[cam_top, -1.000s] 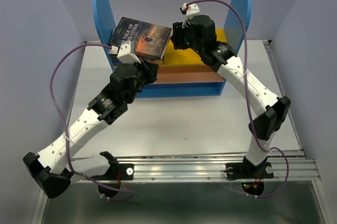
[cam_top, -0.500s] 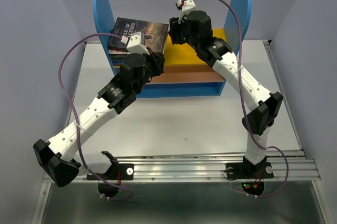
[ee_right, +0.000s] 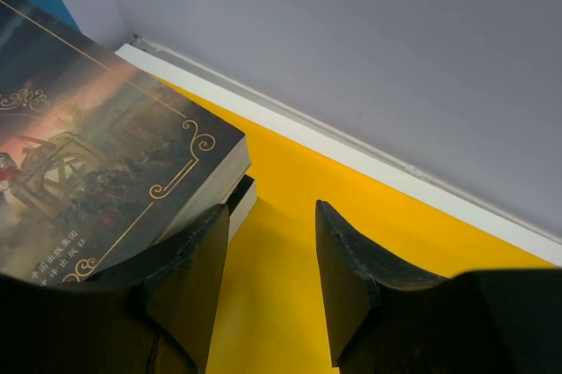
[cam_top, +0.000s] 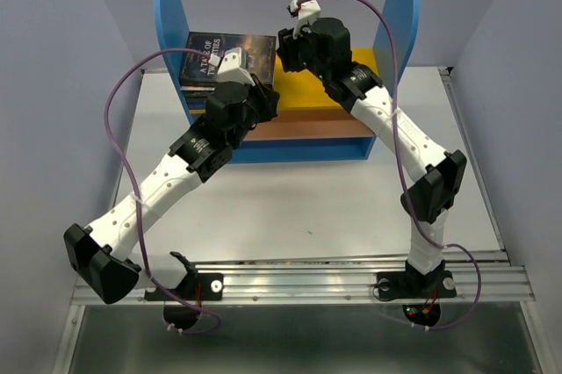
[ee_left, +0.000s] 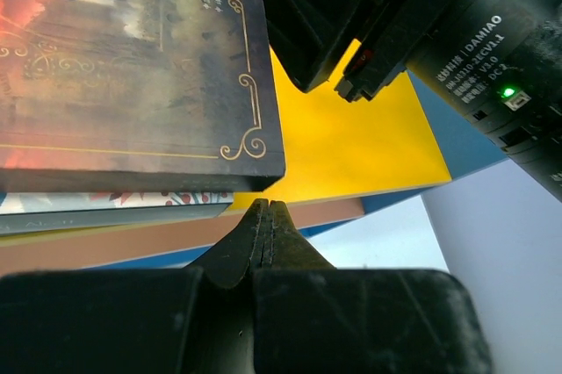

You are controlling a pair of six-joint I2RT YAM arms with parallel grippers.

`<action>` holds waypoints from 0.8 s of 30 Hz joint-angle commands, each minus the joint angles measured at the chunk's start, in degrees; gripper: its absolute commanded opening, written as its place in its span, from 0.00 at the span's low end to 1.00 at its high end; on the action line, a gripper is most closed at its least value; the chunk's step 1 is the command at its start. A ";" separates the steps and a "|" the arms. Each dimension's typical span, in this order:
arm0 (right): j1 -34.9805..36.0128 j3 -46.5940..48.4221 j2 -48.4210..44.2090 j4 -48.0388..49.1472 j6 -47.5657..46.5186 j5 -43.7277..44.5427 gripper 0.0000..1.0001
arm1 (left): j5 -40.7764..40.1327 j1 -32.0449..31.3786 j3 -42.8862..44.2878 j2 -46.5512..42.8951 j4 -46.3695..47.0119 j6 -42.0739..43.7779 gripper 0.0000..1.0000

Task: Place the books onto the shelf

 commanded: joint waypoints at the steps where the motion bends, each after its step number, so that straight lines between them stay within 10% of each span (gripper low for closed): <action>1: 1.17 -1.34 -2.36 5.74 -0.37 -3.07 0.51 | 0.51 0.30 0.35 -4.25 1.40 1.23 0.00; 8: 1.17 -0.82 -4.91 5.30 -2.66 10.38 0.51 | -9.06 0.48 -8.07 -16.72 -6.34 -2.37 0.00; 24: -1.11 5.33 -0.08 4.16 -2.39 -3.23 0.50 | -18.48 6.98 -10.47 -24.04 -13.29 -1.68 0.00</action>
